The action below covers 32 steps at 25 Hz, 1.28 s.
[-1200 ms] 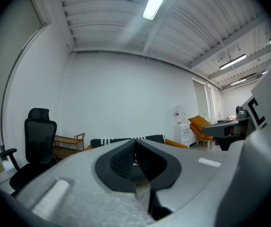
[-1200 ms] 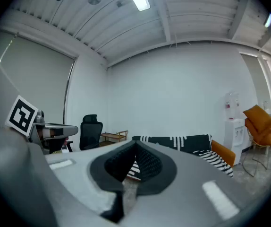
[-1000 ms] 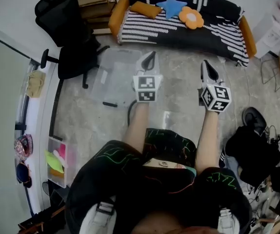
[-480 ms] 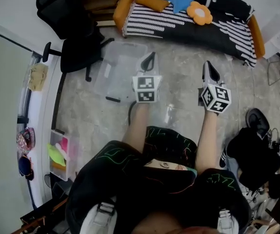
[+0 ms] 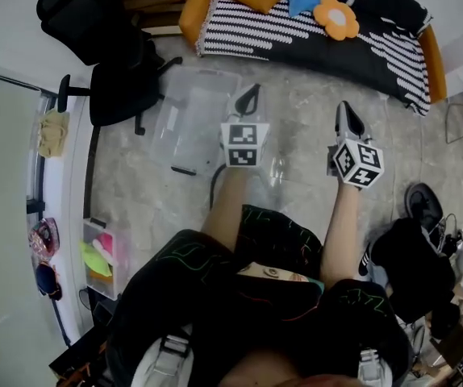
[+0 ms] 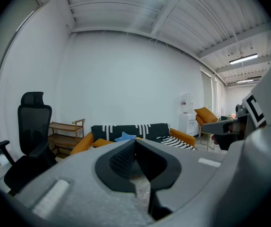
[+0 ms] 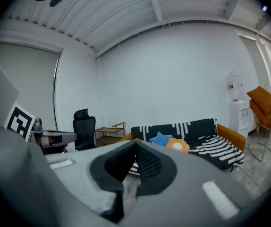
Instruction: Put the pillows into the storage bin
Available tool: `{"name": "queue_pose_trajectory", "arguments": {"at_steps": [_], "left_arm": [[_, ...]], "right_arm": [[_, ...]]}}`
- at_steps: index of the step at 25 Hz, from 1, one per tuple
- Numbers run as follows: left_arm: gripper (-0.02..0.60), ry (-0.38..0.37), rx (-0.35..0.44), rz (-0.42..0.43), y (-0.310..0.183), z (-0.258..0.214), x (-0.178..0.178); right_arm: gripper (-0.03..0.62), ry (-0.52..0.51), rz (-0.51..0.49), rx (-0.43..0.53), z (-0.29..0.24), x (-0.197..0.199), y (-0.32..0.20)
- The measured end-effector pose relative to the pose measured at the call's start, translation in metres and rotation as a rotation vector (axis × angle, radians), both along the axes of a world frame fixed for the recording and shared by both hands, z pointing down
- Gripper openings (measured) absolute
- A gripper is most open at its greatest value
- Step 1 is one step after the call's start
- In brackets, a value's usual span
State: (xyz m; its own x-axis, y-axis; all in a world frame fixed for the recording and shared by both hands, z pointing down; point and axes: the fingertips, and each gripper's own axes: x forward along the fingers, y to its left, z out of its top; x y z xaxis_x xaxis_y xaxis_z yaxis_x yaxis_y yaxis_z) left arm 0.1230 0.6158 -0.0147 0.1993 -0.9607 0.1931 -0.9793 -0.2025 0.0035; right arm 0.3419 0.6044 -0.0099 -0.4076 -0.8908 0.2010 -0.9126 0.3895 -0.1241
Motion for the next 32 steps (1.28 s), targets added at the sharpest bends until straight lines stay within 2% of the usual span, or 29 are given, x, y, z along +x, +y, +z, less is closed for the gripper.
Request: {"name": "queue_pose_trajectory", "arguments": {"at_steps": [5, 9, 15, 19, 25, 32], "left_arm": [[0.008, 0.017, -0.045, -0.019, -0.052, 0.021, -0.029], [0.008, 0.043, -0.069, -0.078, -0.093, 0.030, -0.071], [0.008, 0.071, -0.027, -0.148, -0.158, 0.014, -0.132], [0.008, 0.072, 0.003, -0.124, -0.190, 0.005, -0.136], [0.008, 0.056, 0.031, -0.082, -0.225, -0.005, -0.124], [0.008, 0.061, -0.002, -0.185, -0.264, 0.012, -0.165]], "right_arm": [[0.003, -0.005, -0.019, -0.044, 0.013, -0.030, -0.060], [0.003, 0.016, -0.071, -0.058, 0.014, -0.068, -0.111], [0.003, 0.074, -0.113, 0.033, -0.020, -0.120, -0.172], [0.003, 0.101, -0.126, 0.052, -0.029, -0.137, -0.196], [0.003, 0.115, -0.121, 0.063, -0.035, -0.135, -0.226], [0.003, 0.076, -0.180, 0.019, -0.014, -0.157, -0.278]]}}
